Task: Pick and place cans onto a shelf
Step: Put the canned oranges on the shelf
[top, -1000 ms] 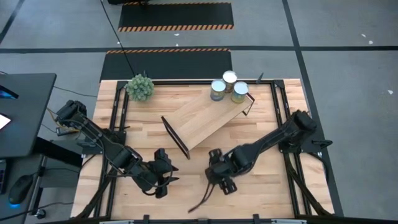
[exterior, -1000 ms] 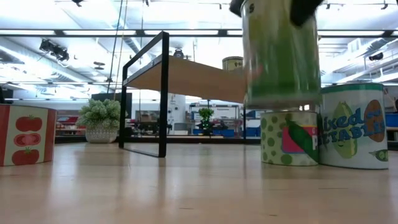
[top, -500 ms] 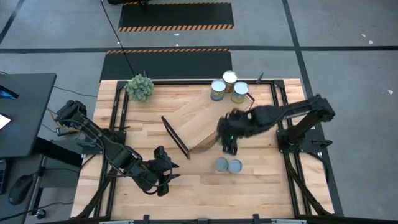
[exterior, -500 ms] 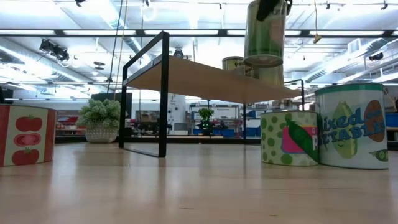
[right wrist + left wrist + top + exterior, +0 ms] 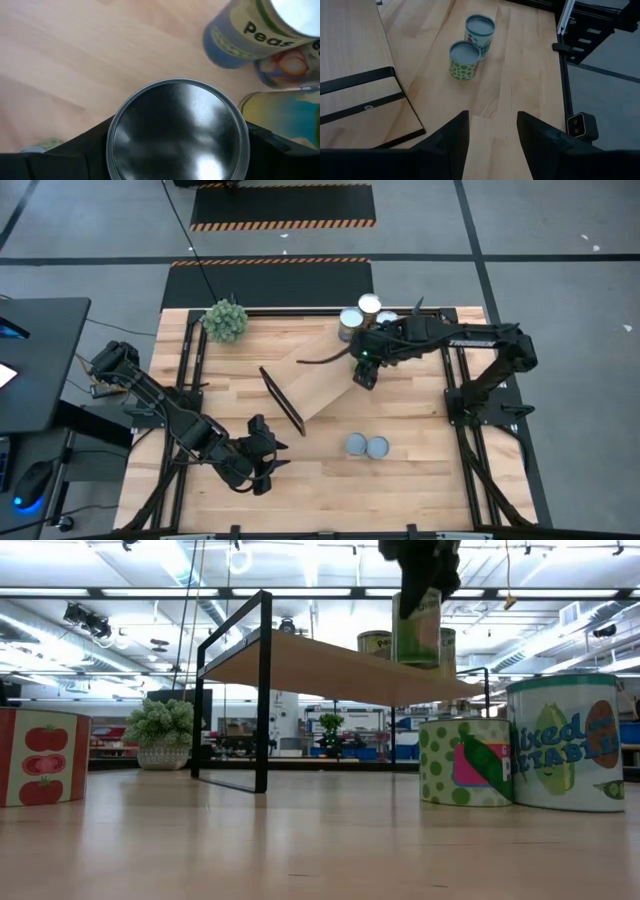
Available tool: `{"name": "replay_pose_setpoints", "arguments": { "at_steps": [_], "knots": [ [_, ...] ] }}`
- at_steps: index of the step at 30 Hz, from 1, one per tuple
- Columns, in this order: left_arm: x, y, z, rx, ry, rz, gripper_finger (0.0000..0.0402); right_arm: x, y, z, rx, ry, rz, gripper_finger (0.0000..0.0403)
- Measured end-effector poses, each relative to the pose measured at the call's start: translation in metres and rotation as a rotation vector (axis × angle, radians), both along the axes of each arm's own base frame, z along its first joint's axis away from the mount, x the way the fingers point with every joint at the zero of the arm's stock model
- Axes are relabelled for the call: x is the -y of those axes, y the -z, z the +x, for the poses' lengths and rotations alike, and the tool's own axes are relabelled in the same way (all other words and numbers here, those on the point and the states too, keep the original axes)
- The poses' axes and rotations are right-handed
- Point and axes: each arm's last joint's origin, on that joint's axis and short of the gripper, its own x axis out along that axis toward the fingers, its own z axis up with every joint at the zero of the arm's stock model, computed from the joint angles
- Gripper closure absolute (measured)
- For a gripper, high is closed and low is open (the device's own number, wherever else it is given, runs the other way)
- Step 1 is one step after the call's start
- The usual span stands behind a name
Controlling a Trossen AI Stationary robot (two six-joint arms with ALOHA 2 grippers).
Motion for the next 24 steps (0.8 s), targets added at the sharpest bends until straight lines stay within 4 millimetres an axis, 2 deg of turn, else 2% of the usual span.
{"name": "replay_pose_setpoints", "arguments": {
  "at_steps": [5,13,24],
  "knots": [
    [0.0,0.0,0.0,0.001,0.0,-0.002,0.023,0.016,0.007,0.004,-0.035,0.026,-0.008,0.0085],
    [0.0,0.0,0.0,0.001,0.001,-0.002,0.023,0.028,0.007,0.005,-0.028,0.052,-0.035,0.0083],
    [0.0,0.0,0.0,0.0,0.002,-0.003,0.023,0.037,0.008,0.004,-0.046,0.041,-0.049,0.004]
  ]
}}
